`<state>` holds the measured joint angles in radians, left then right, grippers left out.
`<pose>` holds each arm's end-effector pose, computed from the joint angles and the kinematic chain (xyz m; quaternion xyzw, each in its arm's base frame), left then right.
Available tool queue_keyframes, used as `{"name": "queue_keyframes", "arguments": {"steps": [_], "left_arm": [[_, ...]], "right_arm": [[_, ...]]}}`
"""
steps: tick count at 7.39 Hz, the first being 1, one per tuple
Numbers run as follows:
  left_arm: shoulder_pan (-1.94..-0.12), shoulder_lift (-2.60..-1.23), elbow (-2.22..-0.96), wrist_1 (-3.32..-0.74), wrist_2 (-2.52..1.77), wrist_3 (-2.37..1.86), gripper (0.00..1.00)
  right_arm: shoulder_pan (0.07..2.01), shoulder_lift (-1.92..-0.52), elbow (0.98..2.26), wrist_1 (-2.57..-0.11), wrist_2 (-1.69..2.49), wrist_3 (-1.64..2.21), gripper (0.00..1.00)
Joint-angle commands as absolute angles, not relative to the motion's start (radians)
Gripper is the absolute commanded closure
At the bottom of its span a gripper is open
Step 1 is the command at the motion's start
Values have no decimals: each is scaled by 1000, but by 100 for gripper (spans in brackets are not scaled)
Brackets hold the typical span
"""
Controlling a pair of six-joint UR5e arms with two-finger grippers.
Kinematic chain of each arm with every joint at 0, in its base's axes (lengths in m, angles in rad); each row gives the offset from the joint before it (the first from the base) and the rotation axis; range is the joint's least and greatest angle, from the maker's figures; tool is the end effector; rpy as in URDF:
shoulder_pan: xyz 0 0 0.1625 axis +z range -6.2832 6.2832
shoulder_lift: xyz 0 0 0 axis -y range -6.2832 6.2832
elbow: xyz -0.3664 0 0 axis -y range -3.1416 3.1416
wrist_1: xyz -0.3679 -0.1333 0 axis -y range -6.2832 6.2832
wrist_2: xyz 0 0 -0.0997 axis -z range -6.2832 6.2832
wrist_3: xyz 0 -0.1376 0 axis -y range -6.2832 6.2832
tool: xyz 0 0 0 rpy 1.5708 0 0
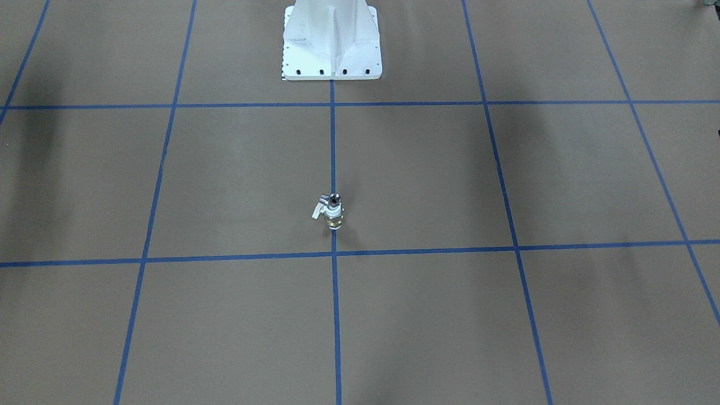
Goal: Assemble PPR valve and pipe with both arms
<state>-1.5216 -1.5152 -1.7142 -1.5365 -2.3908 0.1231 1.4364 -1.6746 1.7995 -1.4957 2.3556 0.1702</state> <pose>-0.0105 -0.4518 0.5845 0.0392 0.3973 0.0895 0.9125 -0.0238 -0.4449 0.5567 0.0335 -0.3901 -0.0217 0.9199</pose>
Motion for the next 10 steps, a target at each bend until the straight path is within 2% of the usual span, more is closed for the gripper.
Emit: {"name": "queue_keyframes", "arguments": {"steps": [1,2,10], "left_arm": [[-1551,-1512,-1701,-1560,-2393,142,0],[-1561,-1517,-1707,-1557,-2391,156,0],[-1562,-1506,-1713,-1566,-2393,144,0]], "right_arm": [[1459,-1645,1813,-1578,2359,170,0],[1462,-1614,1847,-1674,2356,163,0],[1462,-1663,1844,-1671,2318,130,0]]}}
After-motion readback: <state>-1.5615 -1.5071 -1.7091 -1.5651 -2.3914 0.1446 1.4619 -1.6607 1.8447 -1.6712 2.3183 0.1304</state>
